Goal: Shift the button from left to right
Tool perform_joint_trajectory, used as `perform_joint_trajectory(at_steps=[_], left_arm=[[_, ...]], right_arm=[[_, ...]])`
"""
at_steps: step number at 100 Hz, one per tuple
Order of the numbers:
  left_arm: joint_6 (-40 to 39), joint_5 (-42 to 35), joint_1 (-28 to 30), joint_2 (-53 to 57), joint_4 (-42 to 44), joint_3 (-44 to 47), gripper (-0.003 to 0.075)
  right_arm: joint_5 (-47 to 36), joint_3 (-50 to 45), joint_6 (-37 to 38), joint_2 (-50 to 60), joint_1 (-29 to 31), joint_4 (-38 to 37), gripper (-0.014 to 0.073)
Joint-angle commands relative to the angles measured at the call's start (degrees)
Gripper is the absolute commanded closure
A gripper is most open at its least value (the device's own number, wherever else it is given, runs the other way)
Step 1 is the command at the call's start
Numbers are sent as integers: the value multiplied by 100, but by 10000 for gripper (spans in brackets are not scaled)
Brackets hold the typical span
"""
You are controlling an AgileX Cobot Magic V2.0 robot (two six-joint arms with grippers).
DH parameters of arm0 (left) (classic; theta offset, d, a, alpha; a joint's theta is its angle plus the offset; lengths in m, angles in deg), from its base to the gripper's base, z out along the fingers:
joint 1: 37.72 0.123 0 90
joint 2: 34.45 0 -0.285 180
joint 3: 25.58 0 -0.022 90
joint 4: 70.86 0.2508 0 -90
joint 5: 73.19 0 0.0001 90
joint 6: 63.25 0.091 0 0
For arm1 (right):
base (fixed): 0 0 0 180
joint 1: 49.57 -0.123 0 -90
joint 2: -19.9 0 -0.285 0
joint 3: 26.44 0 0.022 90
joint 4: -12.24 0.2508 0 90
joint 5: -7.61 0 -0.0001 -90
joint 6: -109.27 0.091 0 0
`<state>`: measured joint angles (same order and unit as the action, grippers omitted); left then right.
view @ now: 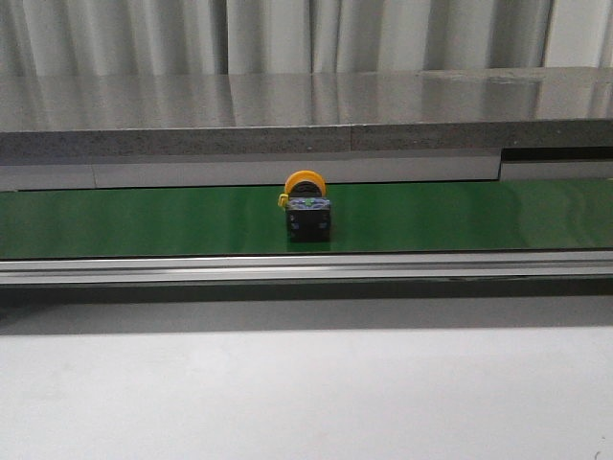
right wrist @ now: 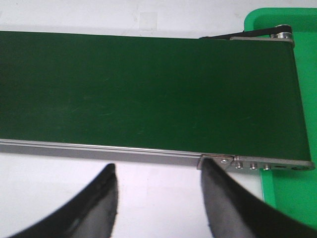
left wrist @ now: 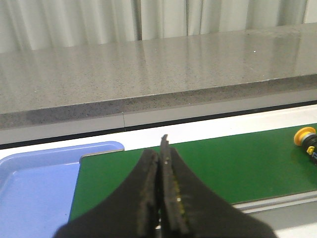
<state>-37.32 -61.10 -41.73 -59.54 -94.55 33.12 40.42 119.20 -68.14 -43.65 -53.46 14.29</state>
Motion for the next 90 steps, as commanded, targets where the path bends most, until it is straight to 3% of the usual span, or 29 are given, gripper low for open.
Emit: perform_joint_trajectory(at_steps=[1, 30, 61, 90], left_arm=[[0, -404, -38, -35, -78, -171, 739], [0, -404, -38, -35, -78, -171, 739], [0, -404, -38, -35, -78, -171, 739], [0, -404, -38, -35, -78, -171, 739]], right_arm=[[-318, 203, -9, 55, 6, 6, 18], [-290, 326, -14, -122, -71, 544, -1], [-488, 977, -61, -1185, -1045, 606, -1], [-665, 1628, -71, -2504, -1460, 606, -1]])
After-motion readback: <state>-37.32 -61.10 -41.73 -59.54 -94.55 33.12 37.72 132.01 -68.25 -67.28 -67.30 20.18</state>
